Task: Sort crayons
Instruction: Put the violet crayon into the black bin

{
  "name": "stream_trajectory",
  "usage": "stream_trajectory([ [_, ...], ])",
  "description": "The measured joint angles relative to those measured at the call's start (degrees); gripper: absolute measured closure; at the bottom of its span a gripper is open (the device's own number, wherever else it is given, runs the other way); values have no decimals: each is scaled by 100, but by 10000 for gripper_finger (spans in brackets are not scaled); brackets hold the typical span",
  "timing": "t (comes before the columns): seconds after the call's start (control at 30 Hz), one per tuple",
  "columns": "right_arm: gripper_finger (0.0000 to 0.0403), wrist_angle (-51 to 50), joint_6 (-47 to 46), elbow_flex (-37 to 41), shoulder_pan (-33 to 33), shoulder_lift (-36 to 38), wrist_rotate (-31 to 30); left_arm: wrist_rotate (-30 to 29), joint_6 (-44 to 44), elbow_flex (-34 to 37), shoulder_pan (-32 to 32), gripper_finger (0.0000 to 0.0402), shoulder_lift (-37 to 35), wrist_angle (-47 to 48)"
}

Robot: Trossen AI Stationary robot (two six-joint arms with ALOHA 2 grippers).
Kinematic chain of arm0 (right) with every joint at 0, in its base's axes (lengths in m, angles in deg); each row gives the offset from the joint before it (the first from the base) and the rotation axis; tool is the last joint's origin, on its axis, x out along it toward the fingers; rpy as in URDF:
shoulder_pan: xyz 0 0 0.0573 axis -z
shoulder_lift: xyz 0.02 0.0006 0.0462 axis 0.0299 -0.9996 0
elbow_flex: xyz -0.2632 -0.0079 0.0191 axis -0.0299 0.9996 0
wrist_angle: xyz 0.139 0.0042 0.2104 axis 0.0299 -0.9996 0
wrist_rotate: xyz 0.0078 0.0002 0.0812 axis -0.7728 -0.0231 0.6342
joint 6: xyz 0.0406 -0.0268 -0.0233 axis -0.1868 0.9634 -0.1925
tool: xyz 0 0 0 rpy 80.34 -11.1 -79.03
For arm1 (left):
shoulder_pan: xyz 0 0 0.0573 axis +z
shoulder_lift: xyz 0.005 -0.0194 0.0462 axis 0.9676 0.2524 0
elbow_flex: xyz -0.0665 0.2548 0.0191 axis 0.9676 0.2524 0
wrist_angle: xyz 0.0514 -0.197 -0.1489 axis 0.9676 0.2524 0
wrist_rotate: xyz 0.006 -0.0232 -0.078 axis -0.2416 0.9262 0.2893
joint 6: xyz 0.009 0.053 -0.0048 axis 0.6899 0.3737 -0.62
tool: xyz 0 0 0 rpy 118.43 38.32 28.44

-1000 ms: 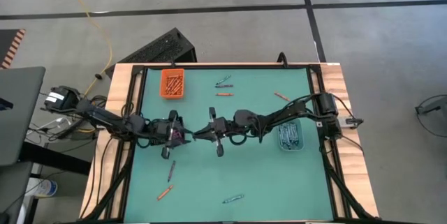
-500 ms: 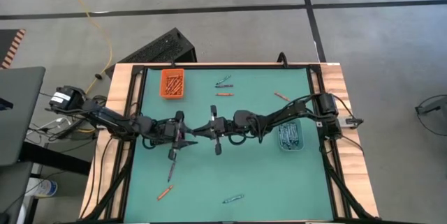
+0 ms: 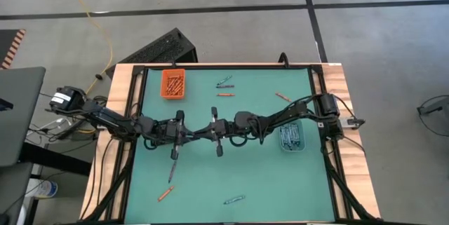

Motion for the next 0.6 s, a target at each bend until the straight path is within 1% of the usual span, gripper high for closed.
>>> stream_trajectory([
  [0.13,379,-70,-21,0,21,1,-11,11,-88,0,122,388,-136,214],
  [0.3,319,-518,-188,4,121,130,-10,4,-379,0,254,390,-642,1016],
  [0.4,280,-1174,-144,4,208,417,0,-9,-415,-2,358,390,-1168,1758],
  [0.47,257,-1737,-19,4,253,667,2,-110,-478,-148,455,391,-1622,2763],
  [0.53,238,-2412,3,3,288,960,2,-300,-599,-518,535,391,-2072,4201],
  [0.6,223,-3198,4,-2,287,1271,2,-506,-835,-999,588,391,-2347,5653],
])
